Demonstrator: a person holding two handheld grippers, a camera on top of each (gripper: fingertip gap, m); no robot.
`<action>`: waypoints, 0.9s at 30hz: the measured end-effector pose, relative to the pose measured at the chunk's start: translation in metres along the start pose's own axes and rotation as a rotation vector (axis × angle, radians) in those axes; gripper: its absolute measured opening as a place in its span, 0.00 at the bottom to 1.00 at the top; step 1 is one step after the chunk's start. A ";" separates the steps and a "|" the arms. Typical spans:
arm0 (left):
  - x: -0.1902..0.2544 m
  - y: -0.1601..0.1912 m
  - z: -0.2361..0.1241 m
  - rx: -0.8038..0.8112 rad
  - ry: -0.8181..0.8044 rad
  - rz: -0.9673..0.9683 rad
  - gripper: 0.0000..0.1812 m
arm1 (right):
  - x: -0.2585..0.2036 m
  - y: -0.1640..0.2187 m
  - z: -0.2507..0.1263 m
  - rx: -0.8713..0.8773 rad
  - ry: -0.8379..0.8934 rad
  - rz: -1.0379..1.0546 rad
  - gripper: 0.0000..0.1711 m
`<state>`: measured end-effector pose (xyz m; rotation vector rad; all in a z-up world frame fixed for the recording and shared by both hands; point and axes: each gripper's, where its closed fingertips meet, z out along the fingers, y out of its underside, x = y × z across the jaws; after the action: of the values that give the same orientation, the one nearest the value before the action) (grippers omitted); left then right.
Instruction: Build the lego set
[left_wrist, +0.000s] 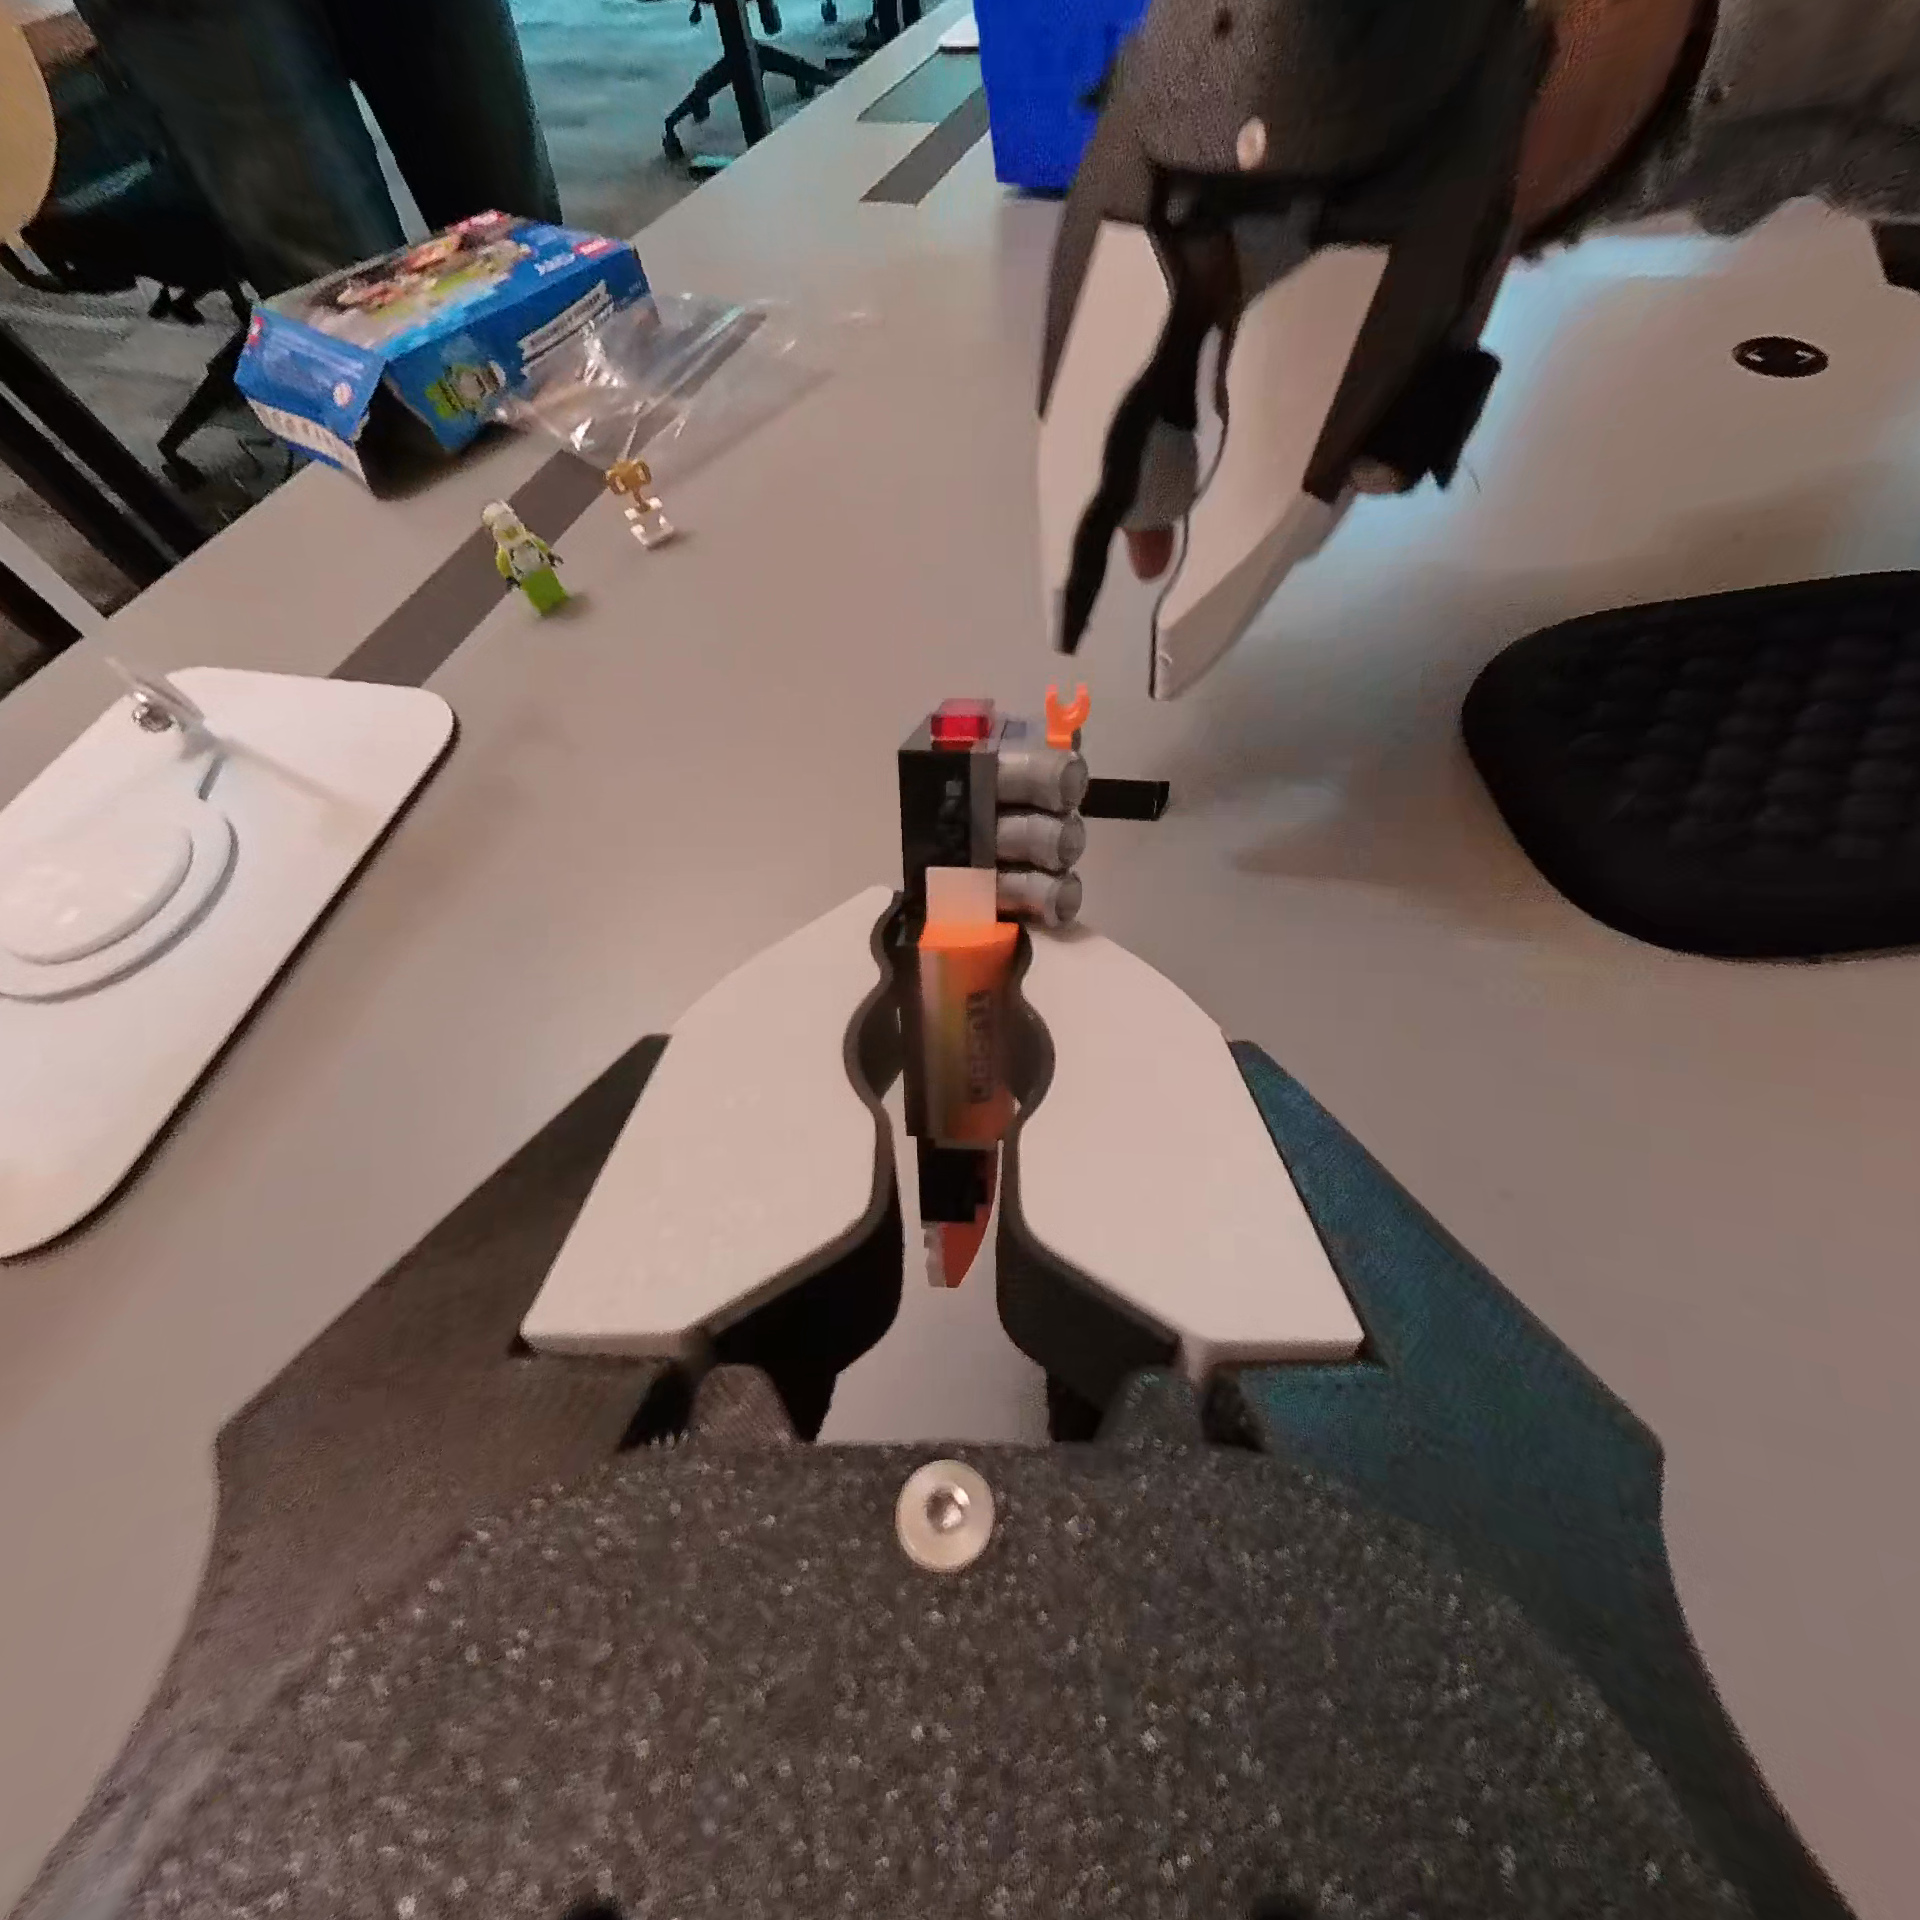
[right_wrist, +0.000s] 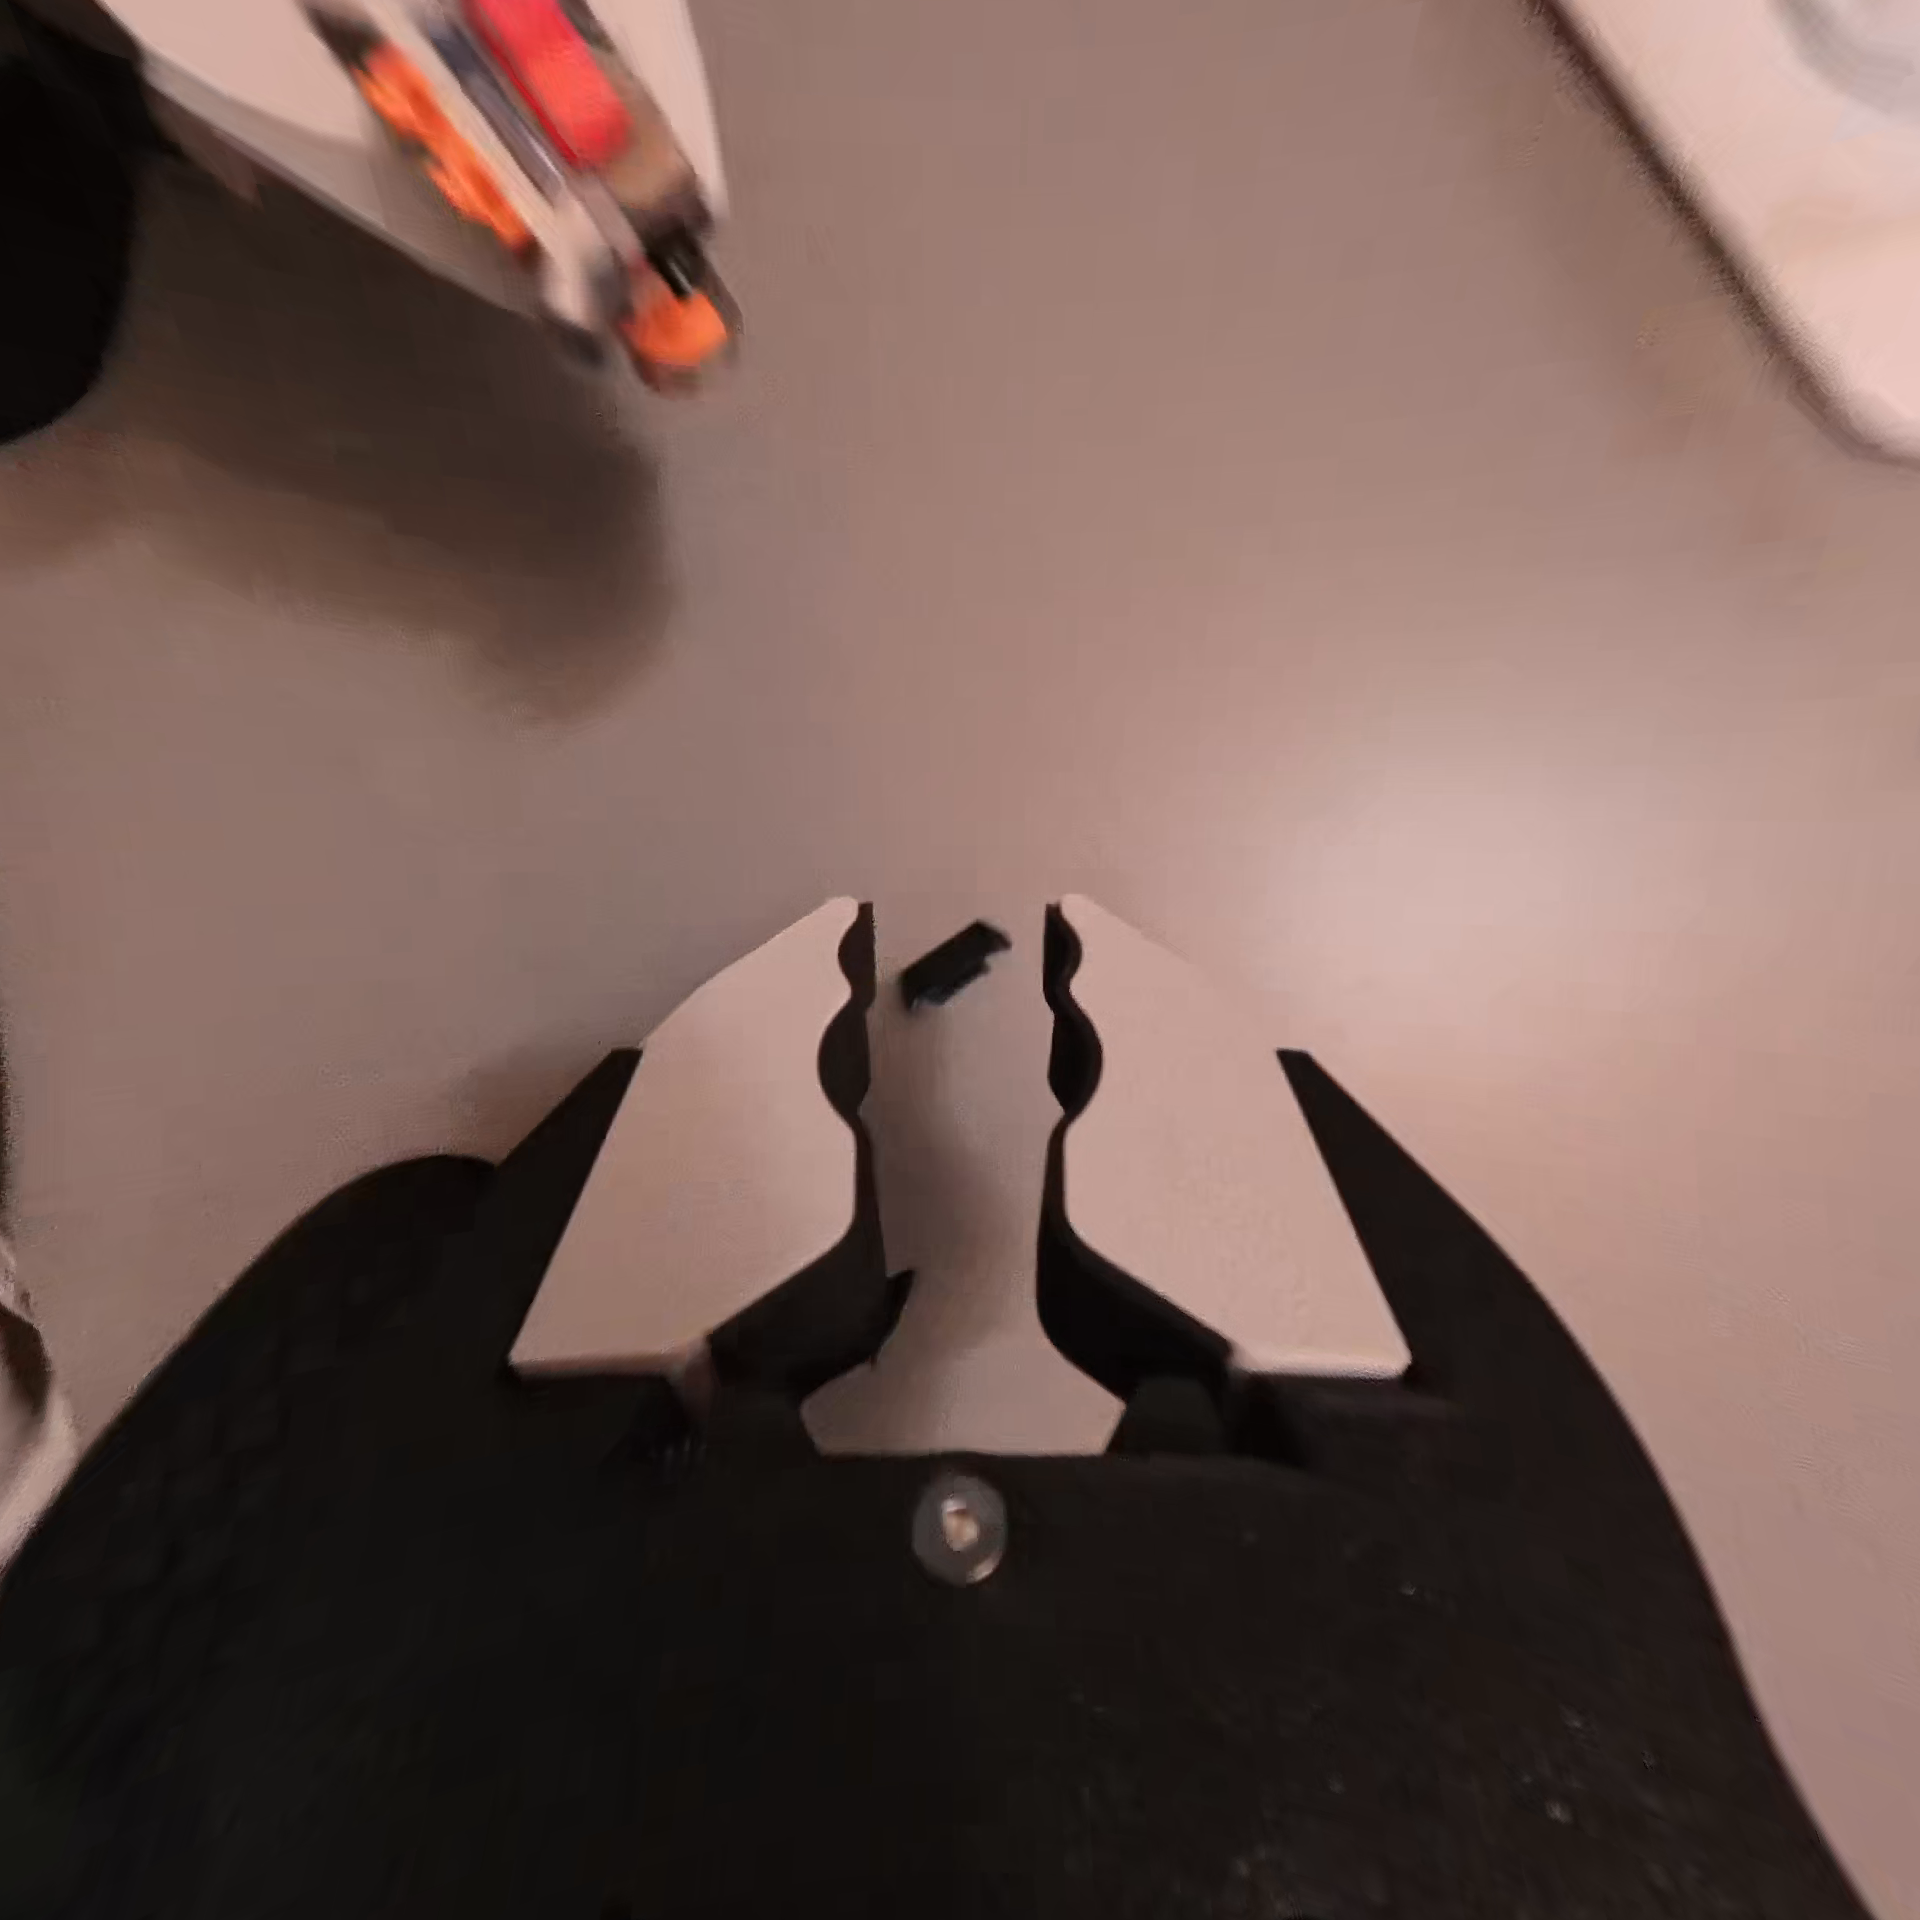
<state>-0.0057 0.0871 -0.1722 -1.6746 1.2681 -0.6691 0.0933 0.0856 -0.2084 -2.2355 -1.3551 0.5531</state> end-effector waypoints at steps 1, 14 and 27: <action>-0.001 0.002 0.001 -0.008 -0.004 -0.006 0.08 | -0.001 0.011 0.007 -0.008 -0.012 0.064 0.18; 0.000 0.016 0.006 -0.056 0.014 -0.008 0.08 | 0.005 0.032 0.035 -0.072 0.128 0.123 0.05; 0.002 0.021 0.009 -0.077 0.037 -0.019 0.08 | 0.015 0.036 0.026 0.115 -0.142 0.513 0.00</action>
<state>-0.0071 0.0867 -0.1953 -1.7460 1.3201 -0.6735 0.1113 0.0893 -0.2518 -2.4841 -0.7713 0.9524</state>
